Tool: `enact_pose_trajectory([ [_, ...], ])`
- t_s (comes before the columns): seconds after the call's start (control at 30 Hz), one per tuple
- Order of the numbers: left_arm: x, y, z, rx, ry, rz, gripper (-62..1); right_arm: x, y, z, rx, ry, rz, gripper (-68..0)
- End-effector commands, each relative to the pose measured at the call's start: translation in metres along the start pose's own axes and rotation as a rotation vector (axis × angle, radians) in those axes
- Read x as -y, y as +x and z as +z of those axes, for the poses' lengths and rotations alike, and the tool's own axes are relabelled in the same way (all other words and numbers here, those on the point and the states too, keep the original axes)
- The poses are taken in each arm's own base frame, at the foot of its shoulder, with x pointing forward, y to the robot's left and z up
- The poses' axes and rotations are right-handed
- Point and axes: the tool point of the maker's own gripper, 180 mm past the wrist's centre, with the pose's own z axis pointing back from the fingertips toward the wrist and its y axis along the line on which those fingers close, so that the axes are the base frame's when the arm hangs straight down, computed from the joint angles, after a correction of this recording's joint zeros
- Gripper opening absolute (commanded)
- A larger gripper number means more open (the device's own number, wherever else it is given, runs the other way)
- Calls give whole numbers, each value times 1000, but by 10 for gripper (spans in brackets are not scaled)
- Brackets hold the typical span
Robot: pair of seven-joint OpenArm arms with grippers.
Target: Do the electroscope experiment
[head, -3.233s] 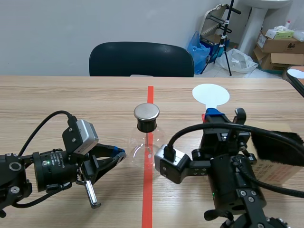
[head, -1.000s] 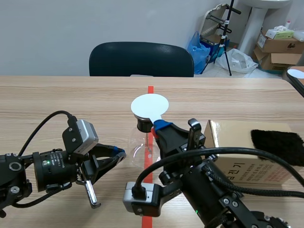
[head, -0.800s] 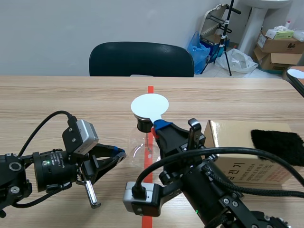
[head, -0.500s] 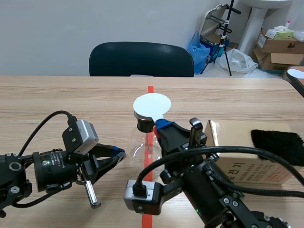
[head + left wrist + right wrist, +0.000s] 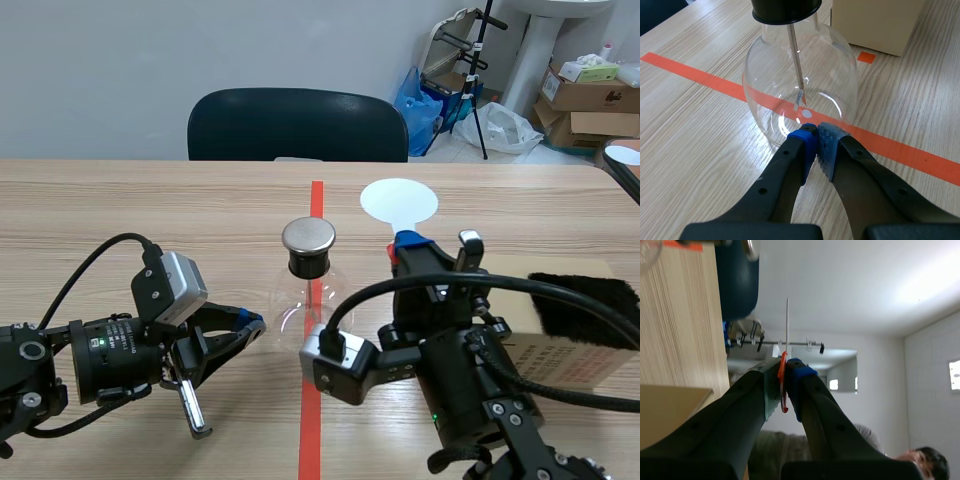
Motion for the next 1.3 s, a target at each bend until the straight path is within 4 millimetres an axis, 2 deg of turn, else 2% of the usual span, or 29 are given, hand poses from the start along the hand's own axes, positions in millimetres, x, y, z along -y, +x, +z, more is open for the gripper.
enact_pose_trajectory([
  [0.0, -4, 14, -3, 48, 9, -4, -583, 8, -8, -4, -36, -30, 1, -665],
  [0.37, -4, 14, -3, 48, 9, -4, -583, 8, -50, 2, -269, -30, -3, -665],
  [1.27, -4, 14, -3, 48, 9, -4, -583, 8, -53, 3, -288, -30, -3, -665],
])
